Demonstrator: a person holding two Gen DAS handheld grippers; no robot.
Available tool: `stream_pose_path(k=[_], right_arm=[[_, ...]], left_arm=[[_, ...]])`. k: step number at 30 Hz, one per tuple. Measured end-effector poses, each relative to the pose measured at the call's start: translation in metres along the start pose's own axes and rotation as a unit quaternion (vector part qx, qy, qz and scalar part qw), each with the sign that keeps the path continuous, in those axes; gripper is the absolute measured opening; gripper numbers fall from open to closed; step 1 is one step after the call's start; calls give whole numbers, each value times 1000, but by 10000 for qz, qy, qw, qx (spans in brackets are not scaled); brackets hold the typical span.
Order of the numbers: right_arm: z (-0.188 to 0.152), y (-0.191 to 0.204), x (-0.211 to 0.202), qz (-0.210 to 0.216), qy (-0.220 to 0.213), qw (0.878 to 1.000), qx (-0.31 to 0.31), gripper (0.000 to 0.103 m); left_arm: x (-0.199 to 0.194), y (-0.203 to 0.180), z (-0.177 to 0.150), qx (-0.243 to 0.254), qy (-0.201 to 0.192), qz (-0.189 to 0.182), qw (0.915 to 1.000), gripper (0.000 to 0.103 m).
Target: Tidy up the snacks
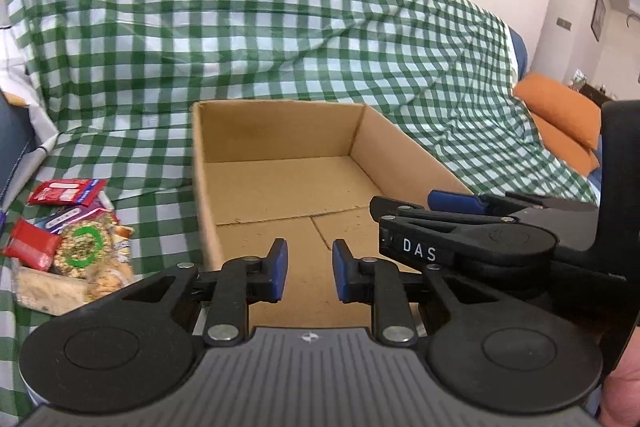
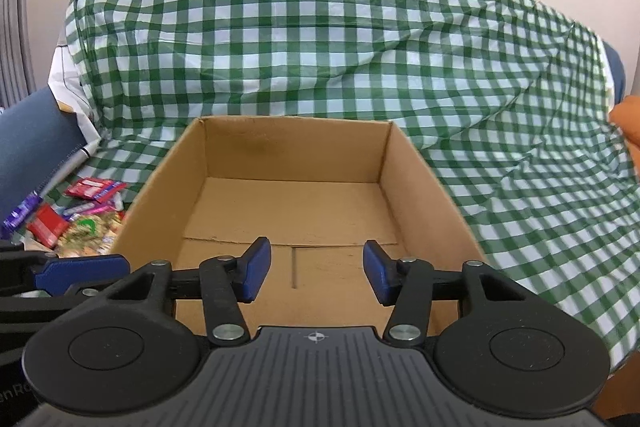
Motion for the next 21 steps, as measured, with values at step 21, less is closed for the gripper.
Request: stream_pose_path(k=[21], right_arm=[[-2, 170, 19, 1878, -170, 9772, -976, 64]], left_arm=[[69, 266, -17, -4027, 1743, 1067, 8922, 54]])
Point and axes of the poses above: each gripper's, at about its wrist camera, not at the fingertips, and x roughly the way its jaws point, y to its left, z to its top, the point moved 9 cm from there along x, roughly the way its jaws point, and after that the axes turned 13 degrees about z, right-handed, at the moved point
